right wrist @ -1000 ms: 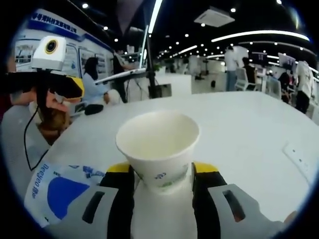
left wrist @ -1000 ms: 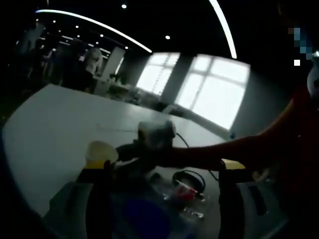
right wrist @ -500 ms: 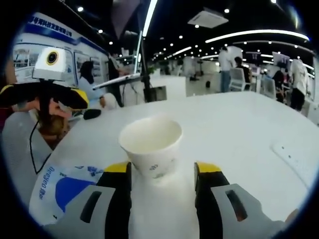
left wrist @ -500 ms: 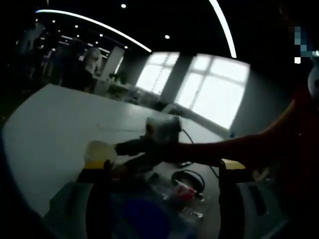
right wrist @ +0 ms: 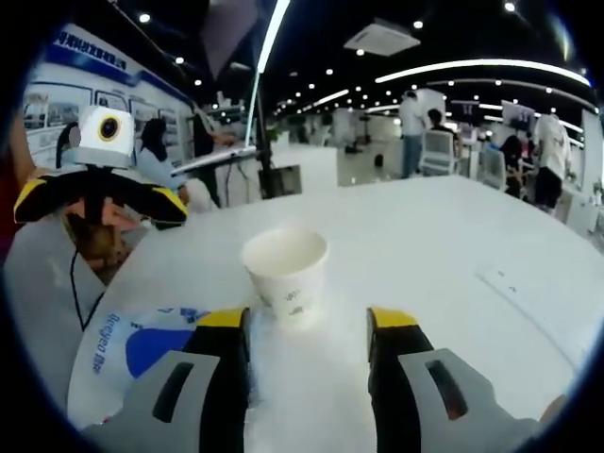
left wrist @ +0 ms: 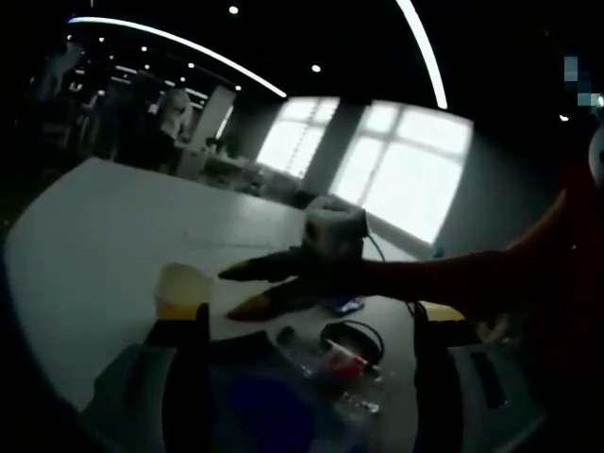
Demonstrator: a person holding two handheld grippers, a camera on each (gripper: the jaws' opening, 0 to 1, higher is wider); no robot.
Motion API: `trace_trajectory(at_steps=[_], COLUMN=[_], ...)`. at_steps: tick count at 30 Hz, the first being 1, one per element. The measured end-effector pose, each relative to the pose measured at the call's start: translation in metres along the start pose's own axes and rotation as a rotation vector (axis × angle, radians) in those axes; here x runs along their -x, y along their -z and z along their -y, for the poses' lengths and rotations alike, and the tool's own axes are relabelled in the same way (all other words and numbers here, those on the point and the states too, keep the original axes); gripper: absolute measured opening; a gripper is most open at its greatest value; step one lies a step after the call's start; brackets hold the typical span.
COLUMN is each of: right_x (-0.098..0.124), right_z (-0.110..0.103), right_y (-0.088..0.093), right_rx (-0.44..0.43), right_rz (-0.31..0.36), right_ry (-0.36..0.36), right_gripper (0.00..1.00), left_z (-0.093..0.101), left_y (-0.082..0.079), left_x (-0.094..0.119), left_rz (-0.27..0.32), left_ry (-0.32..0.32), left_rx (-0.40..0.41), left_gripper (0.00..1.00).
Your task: Arrange the tabletop items into an orderly group along one side of the table until the central work area is clear of visible clutter.
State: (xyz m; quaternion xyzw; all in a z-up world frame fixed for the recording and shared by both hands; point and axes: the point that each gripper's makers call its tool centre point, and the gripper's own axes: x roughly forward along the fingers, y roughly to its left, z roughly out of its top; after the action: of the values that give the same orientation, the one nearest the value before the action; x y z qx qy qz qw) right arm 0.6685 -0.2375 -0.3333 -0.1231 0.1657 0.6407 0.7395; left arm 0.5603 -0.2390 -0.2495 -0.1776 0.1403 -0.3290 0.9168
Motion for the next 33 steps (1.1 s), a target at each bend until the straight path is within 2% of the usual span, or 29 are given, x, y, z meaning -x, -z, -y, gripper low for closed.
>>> trace_trajectory(at_steps=[17,23,33], right_x=[0.062,0.086,0.12], right_z=[-0.013,-0.023,-0.044], right_y=[0.001,0.009,0.024], right_rx=[-0.007,-0.016,-0.033], right_rz=[0.002,-0.003,-0.015], right_ry=[0.08,0.11,0.151], right_gripper=[0.49,0.48,0.47], left_z=[0.013,0.02,0.037], left_y=[0.008,0.006,0.009], left_x=[-0.003,-0.002,0.014], left_rz=[-0.032,-0.046,-0.077], left_ry=[0.009,0.01,0.006], left_rx=[-0.004,-0.029,-0.069], left_gripper=[0.85,0.85,0.84])
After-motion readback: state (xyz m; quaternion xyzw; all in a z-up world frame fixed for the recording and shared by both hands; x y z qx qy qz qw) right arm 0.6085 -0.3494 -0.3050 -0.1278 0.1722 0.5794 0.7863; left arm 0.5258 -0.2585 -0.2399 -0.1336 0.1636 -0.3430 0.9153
